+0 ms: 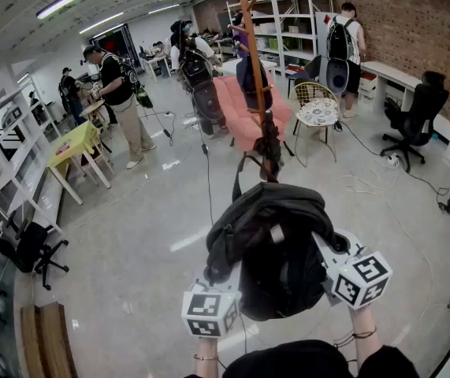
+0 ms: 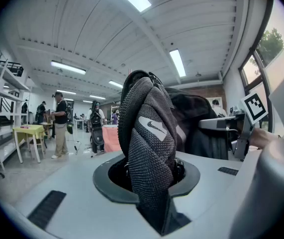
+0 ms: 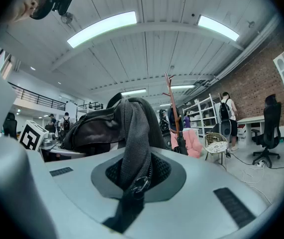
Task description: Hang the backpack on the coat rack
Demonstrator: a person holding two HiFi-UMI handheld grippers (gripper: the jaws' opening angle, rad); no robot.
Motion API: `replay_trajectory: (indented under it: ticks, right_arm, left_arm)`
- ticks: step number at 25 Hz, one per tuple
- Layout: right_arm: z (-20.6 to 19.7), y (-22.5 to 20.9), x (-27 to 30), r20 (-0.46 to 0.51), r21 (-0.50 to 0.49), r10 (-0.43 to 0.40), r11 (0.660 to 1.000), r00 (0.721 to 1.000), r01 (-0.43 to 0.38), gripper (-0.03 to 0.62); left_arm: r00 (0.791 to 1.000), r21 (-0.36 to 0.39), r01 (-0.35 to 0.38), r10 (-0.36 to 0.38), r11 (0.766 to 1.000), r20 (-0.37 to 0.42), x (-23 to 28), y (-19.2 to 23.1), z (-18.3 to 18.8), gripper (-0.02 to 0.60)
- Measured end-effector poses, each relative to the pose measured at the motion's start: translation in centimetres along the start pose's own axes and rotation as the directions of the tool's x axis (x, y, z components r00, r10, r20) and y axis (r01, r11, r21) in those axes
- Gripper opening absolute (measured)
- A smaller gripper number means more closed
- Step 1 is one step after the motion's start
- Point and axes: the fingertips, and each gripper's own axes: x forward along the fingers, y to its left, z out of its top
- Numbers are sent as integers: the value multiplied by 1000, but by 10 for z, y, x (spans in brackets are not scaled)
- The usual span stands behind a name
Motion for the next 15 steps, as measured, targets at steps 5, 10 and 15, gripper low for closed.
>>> replay_trajectory:
  ticks: [5,10,15]
  right_arm:
    - [-5,-4,0,8,15,-13,1000,1000,13,35]
    - [-5,-1,2,7,18,-19,1000,1000,19,35]
    - [-11,5,6,0,22,-33,999,999,33,35]
  left_arm:
    - [1000,-6,3,-3,1000,5,4,0,-4,116]
    - [1000,-10,7,-7,1000,7,3,4,-5,117]
    - [1000,-11,19,-19,1000,-1,2,11,-11,117]
